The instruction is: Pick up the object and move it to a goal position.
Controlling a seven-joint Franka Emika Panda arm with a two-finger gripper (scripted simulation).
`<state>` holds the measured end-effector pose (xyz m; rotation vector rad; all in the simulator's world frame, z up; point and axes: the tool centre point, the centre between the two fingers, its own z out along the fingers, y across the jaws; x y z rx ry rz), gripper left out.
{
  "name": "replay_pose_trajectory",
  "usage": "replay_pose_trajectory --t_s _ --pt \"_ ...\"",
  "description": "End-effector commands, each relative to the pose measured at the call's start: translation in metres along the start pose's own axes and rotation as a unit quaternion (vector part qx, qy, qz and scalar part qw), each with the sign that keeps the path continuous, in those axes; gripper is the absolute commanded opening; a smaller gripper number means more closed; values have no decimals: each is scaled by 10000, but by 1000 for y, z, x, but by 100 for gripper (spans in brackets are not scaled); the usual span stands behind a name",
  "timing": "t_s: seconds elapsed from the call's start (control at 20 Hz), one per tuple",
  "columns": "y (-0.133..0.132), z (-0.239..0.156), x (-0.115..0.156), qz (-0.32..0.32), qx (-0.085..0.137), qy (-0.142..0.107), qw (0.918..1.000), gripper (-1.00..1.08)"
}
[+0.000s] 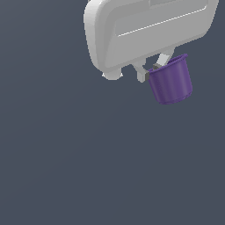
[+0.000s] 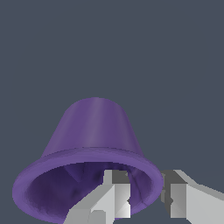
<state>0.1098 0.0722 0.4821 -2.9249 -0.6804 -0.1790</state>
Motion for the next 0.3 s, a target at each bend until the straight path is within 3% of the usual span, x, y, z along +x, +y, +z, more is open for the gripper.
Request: replay_pose_trajectory --t_s 0.0,0.25 --pt "-4 -18 1 -135 0 141 9998 -100" --pt "-6 -31 1 -224 5 239 9995 -100"
